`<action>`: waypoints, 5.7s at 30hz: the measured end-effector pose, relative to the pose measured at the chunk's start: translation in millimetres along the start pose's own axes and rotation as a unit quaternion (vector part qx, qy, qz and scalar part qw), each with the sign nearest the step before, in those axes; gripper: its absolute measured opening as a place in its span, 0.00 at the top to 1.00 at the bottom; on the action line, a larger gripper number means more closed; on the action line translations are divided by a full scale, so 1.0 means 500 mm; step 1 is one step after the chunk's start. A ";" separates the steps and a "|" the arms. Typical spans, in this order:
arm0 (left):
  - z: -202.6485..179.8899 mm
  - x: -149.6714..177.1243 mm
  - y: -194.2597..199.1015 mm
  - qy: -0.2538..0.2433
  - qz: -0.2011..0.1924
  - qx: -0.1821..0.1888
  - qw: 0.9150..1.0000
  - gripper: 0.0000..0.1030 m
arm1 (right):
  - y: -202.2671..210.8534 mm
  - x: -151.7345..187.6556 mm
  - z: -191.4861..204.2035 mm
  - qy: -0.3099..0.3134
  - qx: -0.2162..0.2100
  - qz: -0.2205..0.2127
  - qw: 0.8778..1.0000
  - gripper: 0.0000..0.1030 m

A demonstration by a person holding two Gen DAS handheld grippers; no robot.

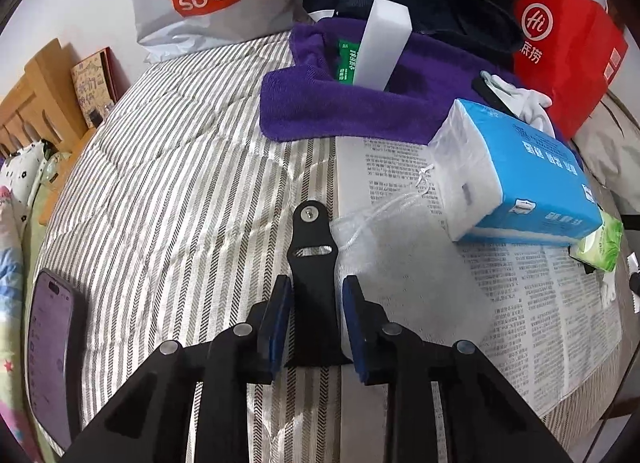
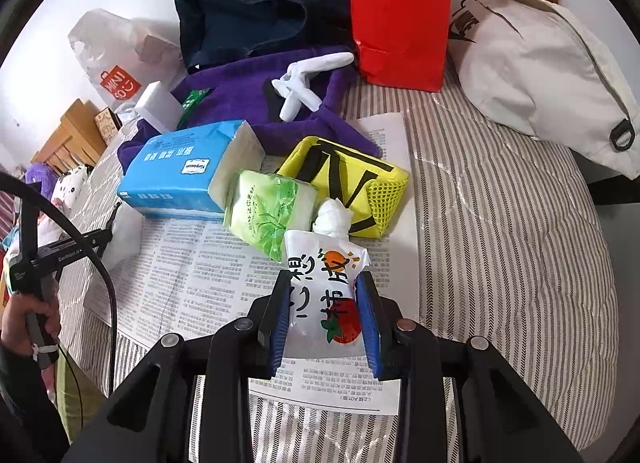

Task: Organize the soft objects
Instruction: 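Carry the strap piece and tomato-print packet onto the purple towel with both tools, then open the right tool to drop the packet while the left tool releases the strap on the towel, then grasp the white orange-print snack packet with the right tool, then carry the orange-print packet onto the towel and open the right tool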

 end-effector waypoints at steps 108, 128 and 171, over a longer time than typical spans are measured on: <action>-0.229 -0.361 -0.096 -0.090 -0.013 0.082 0.992 0.54 | -0.256 -0.360 0.107 0.036 -0.043 0.044 0.997 0.40; -0.231 -0.346 0.059 -0.090 -0.065 0.093 0.990 0.45 | -0.084 -0.313 0.028 0.009 -0.015 -0.009 1.000 0.34; -0.172 -0.276 0.056 -0.076 -0.048 0.079 0.993 0.44 | -0.132 -0.350 0.079 0.053 -0.042 -0.010 0.998 0.92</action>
Point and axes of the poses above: each gripper's, at about its wrist camera, not at the fingertips, and y roughly against the way its jaws point, z to its left, x to its underside, the point moved 10 cm from there along -y, roughly the way its jaws point, and after that the axes turned 3 degrees about -y, right-handed, at the moved point
